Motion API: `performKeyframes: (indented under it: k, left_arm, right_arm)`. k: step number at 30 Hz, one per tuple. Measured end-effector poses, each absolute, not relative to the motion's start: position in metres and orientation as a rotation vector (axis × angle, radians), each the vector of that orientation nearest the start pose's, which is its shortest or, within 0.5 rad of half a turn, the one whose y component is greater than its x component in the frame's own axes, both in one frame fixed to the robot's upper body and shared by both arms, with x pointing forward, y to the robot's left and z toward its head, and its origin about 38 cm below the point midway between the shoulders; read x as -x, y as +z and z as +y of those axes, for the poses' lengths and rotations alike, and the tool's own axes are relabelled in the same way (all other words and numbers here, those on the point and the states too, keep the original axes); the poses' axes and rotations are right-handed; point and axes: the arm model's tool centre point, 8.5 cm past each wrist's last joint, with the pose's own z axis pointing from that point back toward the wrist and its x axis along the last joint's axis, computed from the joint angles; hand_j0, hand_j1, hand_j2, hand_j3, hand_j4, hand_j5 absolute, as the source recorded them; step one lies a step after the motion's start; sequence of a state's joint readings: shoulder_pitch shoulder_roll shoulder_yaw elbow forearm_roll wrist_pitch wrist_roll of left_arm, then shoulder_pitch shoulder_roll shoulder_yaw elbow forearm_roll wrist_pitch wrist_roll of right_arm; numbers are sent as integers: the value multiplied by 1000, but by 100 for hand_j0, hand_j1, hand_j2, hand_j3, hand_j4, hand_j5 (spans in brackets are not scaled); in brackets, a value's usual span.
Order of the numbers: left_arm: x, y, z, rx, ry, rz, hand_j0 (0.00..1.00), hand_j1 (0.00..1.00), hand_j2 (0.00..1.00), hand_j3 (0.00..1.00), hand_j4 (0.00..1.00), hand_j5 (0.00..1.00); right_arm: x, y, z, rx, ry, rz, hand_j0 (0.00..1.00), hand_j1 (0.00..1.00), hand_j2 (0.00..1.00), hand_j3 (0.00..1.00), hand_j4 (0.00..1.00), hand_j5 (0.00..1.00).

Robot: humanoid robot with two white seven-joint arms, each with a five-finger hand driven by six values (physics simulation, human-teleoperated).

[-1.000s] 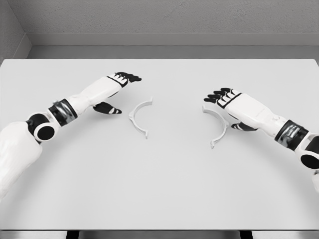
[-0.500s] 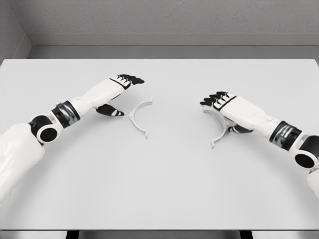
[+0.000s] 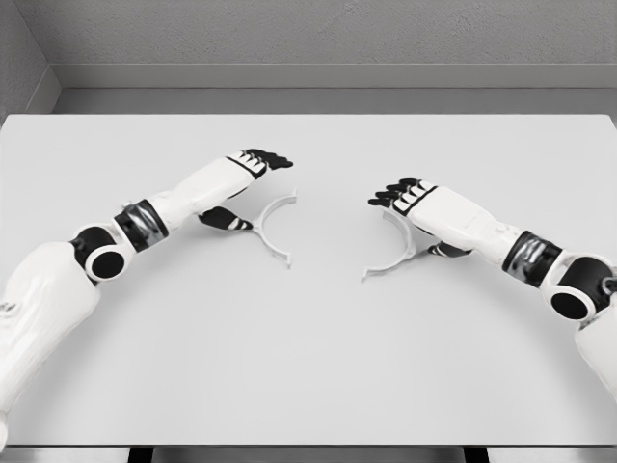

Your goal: Assemble PVC drainage pipe clamps

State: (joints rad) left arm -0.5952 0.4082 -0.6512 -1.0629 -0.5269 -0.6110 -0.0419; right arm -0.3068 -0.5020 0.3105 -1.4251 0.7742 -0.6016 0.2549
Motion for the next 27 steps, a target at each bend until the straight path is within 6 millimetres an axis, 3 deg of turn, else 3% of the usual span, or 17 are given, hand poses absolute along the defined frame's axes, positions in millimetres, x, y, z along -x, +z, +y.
performKeyframes:
  k: [9, 19, 27]
  left_arm:
    - [-462, 113, 195, -283, -1621, -1805, 100, 100, 100, 100, 100, 100]
    - [-472, 123, 206, -327, -1610, -1802, 100, 100, 100, 100, 100, 100]
    - [-475, 115, 204, -317, -1599, -1779, 100, 100, 100, 100, 100, 100]
  right_arm:
    - [-405, 134, -250, 519, 1833, -1660, 100, 100, 100, 100, 100, 100]
    - [-403, 130, -249, 489, 1886, -1595, 100, 100, 100, 100, 100, 100]
    - [-404, 132, -244, 487, 1884, -1605, 100, 100, 100, 100, 100, 100]
